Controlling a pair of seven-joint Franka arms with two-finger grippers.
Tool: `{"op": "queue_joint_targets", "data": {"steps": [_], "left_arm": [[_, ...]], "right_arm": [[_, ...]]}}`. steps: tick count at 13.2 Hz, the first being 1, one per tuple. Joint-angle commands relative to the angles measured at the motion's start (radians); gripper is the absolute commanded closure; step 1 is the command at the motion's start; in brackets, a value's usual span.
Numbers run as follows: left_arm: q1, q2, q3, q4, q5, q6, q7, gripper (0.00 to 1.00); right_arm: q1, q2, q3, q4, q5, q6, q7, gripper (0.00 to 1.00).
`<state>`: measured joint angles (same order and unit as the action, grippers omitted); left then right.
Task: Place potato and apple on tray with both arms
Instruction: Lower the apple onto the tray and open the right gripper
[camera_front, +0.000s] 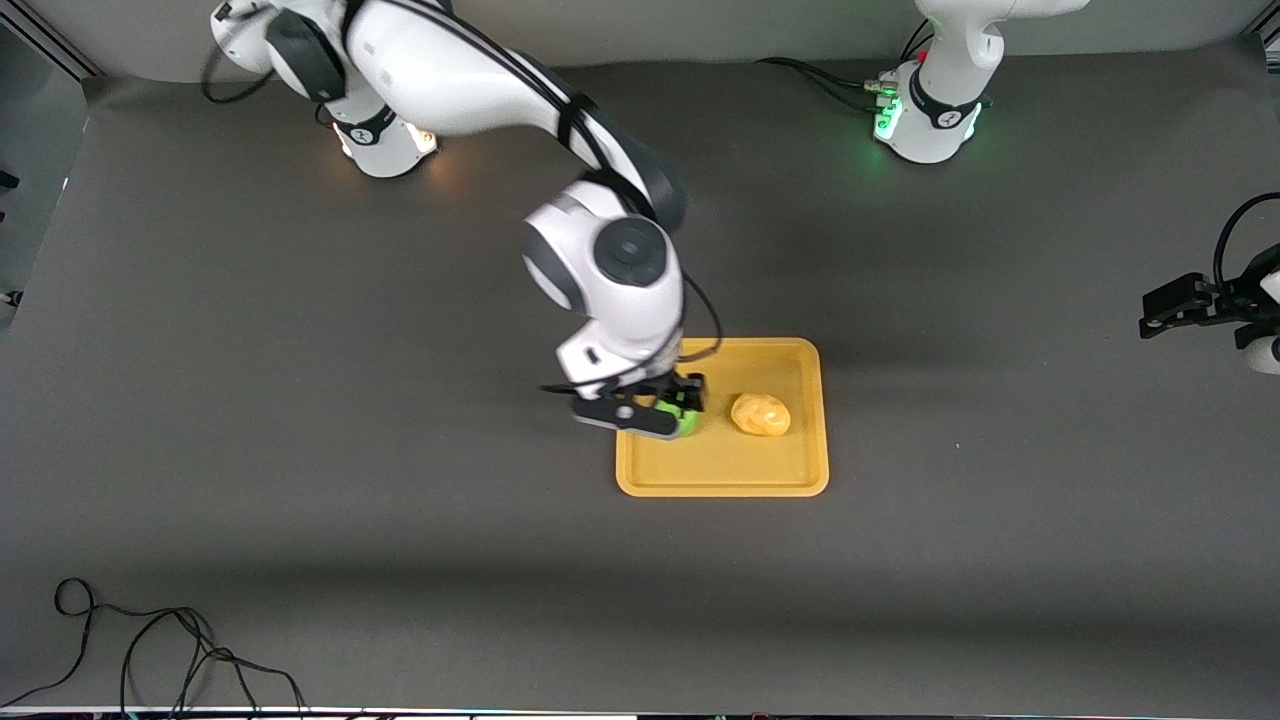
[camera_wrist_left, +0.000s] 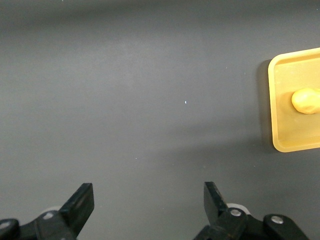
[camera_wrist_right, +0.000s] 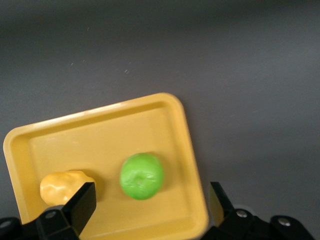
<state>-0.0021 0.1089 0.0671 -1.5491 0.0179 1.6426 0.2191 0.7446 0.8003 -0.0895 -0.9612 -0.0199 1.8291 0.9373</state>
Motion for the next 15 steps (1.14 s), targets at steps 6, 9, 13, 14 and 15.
{"op": "queue_joint_targets", "data": {"steps": [6,9,13,14,15], "left_arm": [[0.008,0.002,0.0,0.009,0.014,0.005,0.04,0.02],[0.011,0.002,0.002,0.009,0.016,0.011,0.048,0.02],[0.011,0.003,0.002,0.009,0.016,0.013,0.048,0.02],[0.011,0.003,0.002,0.009,0.016,0.013,0.054,0.02],[0.011,0.003,0.002,0.009,0.016,0.017,0.062,0.02]], "right_arm": [[-0.227,-0.563,0.005,-0.485,-0.006,-0.099,-0.458,0.0],[-0.345,-0.719,0.004,-0.602,-0.003,-0.123,-0.633,0.0],[-0.562,-0.76,0.011,-0.605,-0.003,-0.185,-0.883,0.0],[-0.603,-0.763,0.014,-0.605,-0.003,-0.198,-0.912,0.0],[-0.637,-0.765,0.017,-0.605,-0.003,-0.205,-0.92,0.0]]}}
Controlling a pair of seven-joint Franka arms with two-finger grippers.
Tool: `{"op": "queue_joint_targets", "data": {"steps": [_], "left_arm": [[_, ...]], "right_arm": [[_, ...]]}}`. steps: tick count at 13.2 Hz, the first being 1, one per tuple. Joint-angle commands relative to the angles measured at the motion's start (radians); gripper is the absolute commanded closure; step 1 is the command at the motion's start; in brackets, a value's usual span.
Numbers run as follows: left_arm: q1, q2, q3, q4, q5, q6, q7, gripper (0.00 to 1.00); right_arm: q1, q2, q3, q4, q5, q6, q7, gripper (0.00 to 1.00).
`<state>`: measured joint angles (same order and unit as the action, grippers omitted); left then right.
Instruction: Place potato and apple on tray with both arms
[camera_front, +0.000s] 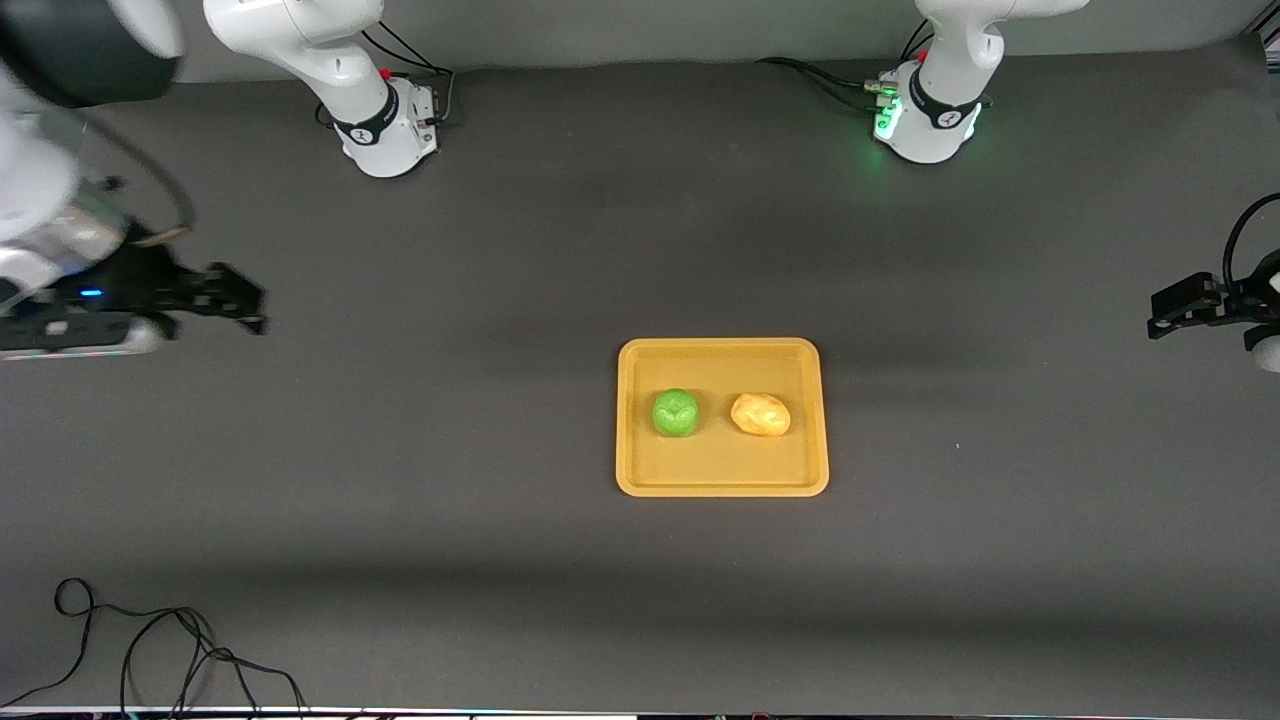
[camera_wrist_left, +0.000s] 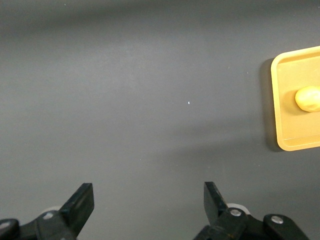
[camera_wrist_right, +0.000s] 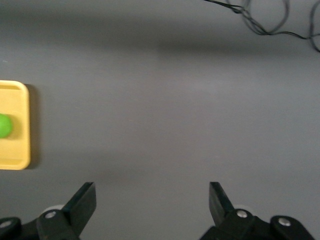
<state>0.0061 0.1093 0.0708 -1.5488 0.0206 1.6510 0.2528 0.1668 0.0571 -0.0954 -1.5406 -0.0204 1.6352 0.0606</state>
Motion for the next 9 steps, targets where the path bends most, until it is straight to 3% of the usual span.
{"op": "queue_joint_targets", "data": {"steps": [1,3,9], "left_arm": [[0.003,0.004,-0.002,0.009,0.013,0.009,0.028,0.02],[0.003,0.004,-0.002,0.009,0.013,0.009,0.028,0.02],[0.003,0.004,0.0,0.009,0.013,0.007,0.037,0.02]], "right_arm": [[-0.093,-0.031,0.031,-0.029,-0.004,-0.011,-0.045,0.0],[-0.165,-0.037,0.051,-0.029,-0.004,-0.012,-0.074,0.0],[-0.176,-0.036,0.045,-0.026,-0.013,-0.011,-0.058,0.0]]}}
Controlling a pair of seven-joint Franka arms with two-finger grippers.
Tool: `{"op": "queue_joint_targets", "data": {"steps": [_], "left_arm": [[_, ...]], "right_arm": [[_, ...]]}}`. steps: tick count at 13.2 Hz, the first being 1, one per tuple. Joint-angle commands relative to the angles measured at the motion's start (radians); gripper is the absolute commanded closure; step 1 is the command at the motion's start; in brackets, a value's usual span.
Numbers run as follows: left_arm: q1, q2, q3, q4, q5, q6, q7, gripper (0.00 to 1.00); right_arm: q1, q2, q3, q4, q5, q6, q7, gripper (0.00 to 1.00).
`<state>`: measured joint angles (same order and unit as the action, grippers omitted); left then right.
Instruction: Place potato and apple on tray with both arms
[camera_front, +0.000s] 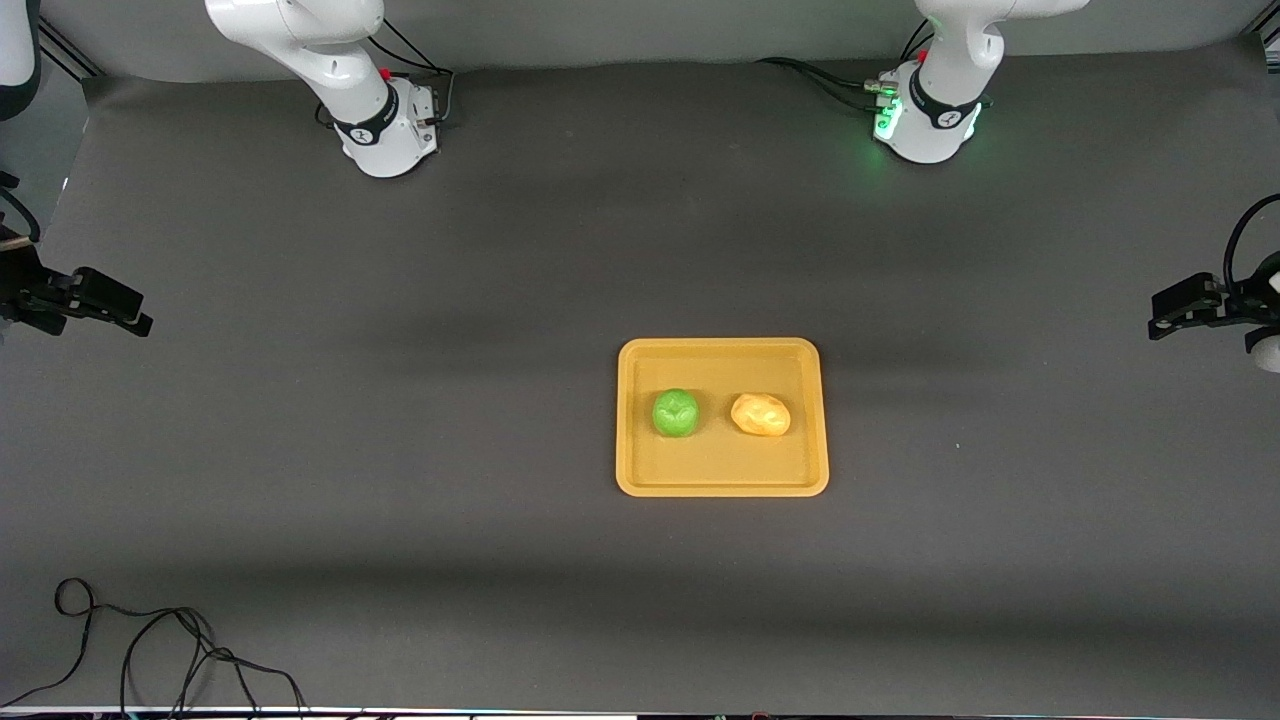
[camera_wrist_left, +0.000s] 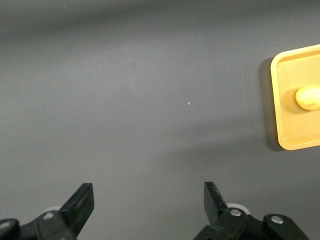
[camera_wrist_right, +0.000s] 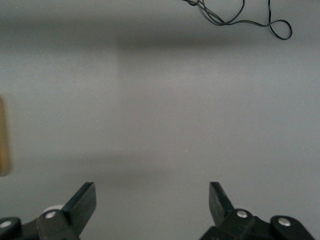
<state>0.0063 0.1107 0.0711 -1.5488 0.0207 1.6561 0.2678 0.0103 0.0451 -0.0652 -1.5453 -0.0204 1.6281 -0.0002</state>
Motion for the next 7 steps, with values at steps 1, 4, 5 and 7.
{"op": "queue_joint_targets", "data": {"steps": [1,4,5,7], "left_arm": [[0.003,0.003,-0.001,0.009,0.013,0.002,0.022,0.02],[0.003,0.004,-0.001,0.009,0.013,0.005,0.022,0.02],[0.003,0.004,-0.001,0.009,0.015,0.005,0.022,0.02],[0.001,0.004,-0.001,0.009,0.018,0.005,0.022,0.02]], "right_arm": [[-0.042,-0.024,0.025,-0.019,-0.01,-0.005,0.005,0.0],[-0.082,-0.027,0.076,-0.016,-0.003,-0.03,0.044,0.0],[-0.073,-0.028,0.074,-0.015,-0.003,-0.031,0.048,0.0],[-0.069,-0.027,0.064,-0.018,-0.001,-0.031,0.046,0.0]]}}
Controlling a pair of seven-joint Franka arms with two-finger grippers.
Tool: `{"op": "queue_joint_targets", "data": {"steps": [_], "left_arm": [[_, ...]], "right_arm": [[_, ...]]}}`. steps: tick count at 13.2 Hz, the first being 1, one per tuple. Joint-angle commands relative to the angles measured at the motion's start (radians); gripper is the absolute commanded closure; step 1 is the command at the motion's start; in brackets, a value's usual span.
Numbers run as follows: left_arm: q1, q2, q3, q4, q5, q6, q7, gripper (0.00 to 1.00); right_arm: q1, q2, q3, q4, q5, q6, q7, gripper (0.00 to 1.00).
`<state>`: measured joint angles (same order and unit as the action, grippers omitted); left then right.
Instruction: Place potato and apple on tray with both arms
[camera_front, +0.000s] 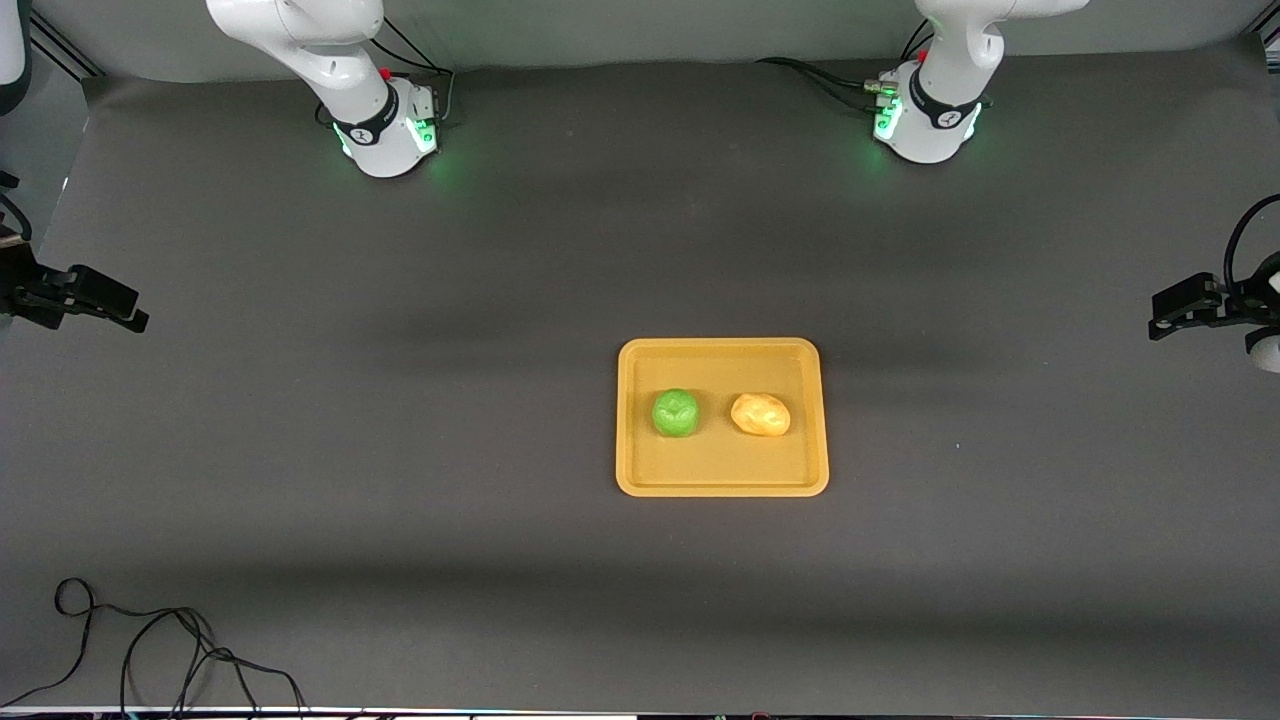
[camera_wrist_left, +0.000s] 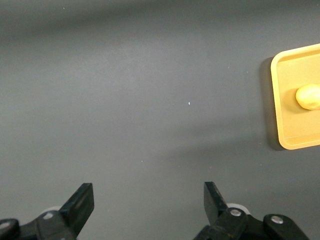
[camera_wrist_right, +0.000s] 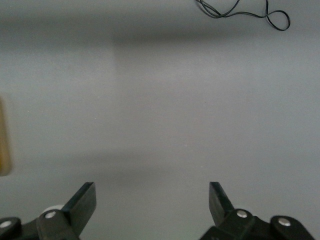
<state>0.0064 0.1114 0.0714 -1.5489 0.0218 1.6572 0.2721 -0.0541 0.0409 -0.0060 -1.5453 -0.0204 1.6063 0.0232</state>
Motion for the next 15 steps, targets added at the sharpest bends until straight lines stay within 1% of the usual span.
{"op": "queue_joint_targets", "data": {"steps": [1,3,6,10,15], "left_arm": [[0.0,0.004,-0.001,0.009,0.021,0.013,0.018,0.02],[-0.003,0.005,-0.002,0.009,0.021,0.016,0.018,0.02],[0.001,0.005,-0.002,0.009,0.021,0.016,0.019,0.02],[-0.009,0.005,-0.002,0.009,0.021,0.018,0.018,0.02],[0.001,0.014,-0.002,0.009,0.026,0.032,0.041,0.02]], "right_arm": [[-0.006,-0.022,0.004,-0.019,0.003,-0.009,0.024,0.0],[-0.007,-0.022,0.003,-0.021,0.019,-0.012,0.026,0.0],[-0.007,-0.021,0.003,-0.015,0.025,-0.061,0.015,0.0],[-0.006,-0.018,0.007,-0.004,0.022,-0.063,0.008,0.0],[-0.006,-0.016,0.011,0.011,0.025,-0.075,0.027,0.0]]}}
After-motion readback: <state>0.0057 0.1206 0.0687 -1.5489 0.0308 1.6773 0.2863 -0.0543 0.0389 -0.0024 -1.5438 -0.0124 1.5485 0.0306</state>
